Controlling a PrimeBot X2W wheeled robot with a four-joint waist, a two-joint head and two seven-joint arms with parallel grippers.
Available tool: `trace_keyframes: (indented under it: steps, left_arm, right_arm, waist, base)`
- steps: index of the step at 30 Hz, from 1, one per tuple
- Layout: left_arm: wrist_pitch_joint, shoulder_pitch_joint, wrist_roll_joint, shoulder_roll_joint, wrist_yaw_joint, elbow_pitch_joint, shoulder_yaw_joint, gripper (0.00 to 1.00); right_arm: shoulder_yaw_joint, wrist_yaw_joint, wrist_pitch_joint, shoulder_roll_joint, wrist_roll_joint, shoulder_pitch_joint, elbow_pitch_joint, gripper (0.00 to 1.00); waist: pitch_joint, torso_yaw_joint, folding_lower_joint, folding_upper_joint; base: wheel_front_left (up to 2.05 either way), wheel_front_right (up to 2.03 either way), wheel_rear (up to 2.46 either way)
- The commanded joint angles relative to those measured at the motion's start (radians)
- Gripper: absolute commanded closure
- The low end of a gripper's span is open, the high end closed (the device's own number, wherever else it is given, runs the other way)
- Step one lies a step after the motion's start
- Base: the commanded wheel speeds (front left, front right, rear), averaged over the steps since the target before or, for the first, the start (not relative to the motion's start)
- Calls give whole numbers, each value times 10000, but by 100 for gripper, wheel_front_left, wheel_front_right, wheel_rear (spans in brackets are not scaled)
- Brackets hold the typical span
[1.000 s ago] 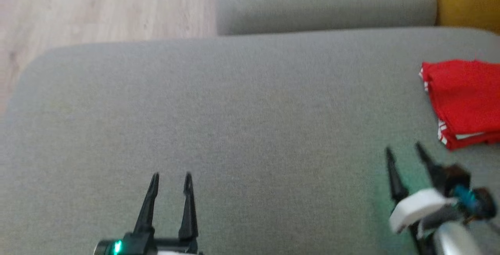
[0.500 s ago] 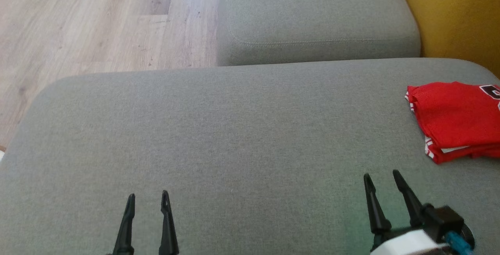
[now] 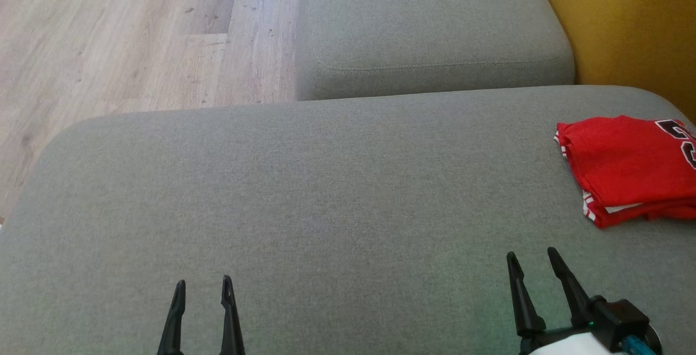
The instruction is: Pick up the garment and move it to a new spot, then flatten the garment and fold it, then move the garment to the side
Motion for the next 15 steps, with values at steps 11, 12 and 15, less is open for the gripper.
trace_keyframes:
  steps: [11, 12, 15]
  left_arm:
    - [-95, -327, 264, -64, -67, -277, 469, 0]
    - [-95, -327, 264, -64, -67, -277, 469, 0]
    - [21, 22, 149, -4, -47, 319, 84, 100]
  right_arm:
    - [340, 35, -137, -35, 76, -484, -399, 0]
    - [340, 35, -137, -35, 76, -484, -399, 0]
    - [108, -2, 7, 2, 12, 33, 240, 100]
  waist:
    - [124, -160, 0, 0]
    - [124, -160, 0, 0]
    - [130, -164, 1, 0]
  base:
    - [0, 0, 0]
    - [0, 0, 0]
    - [0, 0, 0]
